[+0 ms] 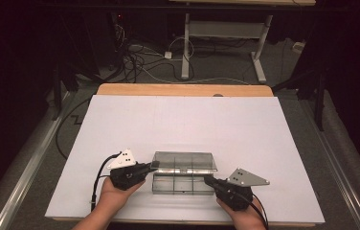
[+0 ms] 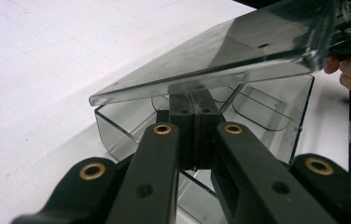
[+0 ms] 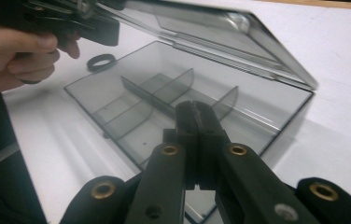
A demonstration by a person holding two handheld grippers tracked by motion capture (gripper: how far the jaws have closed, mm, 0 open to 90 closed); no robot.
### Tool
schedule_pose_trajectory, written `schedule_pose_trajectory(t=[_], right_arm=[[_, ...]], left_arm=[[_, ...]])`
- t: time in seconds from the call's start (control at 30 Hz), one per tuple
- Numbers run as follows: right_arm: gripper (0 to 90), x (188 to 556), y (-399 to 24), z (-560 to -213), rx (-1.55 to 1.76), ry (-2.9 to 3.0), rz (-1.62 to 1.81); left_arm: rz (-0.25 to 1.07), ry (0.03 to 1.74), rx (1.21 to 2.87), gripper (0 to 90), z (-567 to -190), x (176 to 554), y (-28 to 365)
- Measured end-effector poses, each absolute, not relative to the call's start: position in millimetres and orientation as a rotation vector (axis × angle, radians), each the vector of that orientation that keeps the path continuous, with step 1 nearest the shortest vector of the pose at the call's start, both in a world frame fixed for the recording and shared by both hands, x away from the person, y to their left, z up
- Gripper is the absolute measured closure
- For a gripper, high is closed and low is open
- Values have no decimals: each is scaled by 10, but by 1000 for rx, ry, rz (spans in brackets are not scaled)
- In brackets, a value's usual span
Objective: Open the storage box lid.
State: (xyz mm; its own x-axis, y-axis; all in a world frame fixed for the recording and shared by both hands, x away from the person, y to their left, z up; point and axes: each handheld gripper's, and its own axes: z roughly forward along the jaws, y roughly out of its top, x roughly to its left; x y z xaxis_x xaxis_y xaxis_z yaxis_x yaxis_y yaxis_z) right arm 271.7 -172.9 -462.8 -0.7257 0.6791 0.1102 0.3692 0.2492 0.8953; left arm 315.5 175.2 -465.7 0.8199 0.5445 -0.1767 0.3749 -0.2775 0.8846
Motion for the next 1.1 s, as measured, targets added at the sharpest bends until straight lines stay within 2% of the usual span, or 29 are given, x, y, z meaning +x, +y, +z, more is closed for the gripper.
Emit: schedule_pose_trajectory(t=[0.63,1.1], right_arm=[[900,2839,-1939,-4662,991,2178,1418],[900,3069,-1983,-4708,1033,2124,1369]], left_arm=[[190,696,1886,881,-4640,3306,1722],[199,692,1892,881,-4663,3374,1692]])
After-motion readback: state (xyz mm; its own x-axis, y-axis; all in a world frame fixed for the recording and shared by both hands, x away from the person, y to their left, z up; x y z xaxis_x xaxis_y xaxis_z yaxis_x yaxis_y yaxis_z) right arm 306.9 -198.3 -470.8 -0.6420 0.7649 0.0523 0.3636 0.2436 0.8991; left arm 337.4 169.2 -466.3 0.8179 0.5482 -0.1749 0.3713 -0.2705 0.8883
